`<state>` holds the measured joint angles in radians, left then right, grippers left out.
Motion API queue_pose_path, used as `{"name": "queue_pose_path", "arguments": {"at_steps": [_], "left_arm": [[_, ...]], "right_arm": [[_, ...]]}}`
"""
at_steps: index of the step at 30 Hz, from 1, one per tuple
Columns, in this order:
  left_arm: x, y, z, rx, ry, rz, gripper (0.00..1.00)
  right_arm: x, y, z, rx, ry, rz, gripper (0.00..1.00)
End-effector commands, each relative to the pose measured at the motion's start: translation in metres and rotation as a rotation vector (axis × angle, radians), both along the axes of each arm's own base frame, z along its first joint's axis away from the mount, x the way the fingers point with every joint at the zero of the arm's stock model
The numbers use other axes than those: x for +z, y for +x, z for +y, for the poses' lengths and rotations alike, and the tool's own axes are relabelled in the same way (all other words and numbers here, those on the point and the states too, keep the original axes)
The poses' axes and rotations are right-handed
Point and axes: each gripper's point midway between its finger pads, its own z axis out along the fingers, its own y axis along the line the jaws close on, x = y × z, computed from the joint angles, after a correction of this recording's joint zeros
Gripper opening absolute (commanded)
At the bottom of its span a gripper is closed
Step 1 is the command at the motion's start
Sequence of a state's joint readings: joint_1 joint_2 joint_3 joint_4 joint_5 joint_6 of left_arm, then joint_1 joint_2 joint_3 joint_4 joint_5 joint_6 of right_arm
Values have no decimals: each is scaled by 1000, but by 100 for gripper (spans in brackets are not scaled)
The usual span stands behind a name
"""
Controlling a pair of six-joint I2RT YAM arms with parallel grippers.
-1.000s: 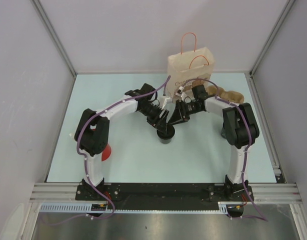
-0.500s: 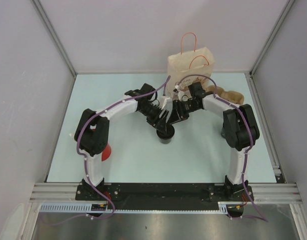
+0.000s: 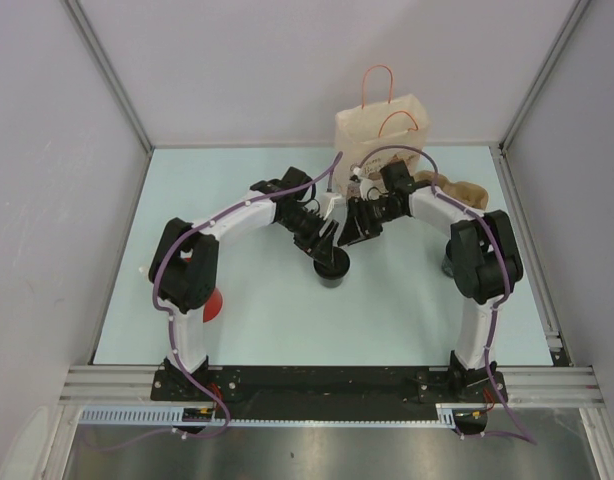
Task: Pack the takeout coffee
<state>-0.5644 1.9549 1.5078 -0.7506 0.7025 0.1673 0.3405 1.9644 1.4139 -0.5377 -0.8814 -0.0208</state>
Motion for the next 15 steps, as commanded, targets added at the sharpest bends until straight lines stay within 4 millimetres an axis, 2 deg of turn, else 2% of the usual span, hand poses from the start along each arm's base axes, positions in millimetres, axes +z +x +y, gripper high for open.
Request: {"name": "queue_pose_path", "arguments": {"at_steps": [1, 5, 9, 15], "left_arm": [[-47, -3, 18, -47, 170, -37, 63], [-48, -4, 18, -48, 168, -36, 63], [-45, -2, 16, -50, 157, -43, 63], [-22, 13, 6, -51, 124, -86, 67]], "right_arm": [[30, 15, -12, -26, 96, -11, 57], [57, 8, -11, 14, 193, -21, 63], [71, 1, -12, 38, 232, -21, 65], [69, -11, -20, 77, 177, -67, 68]]}}
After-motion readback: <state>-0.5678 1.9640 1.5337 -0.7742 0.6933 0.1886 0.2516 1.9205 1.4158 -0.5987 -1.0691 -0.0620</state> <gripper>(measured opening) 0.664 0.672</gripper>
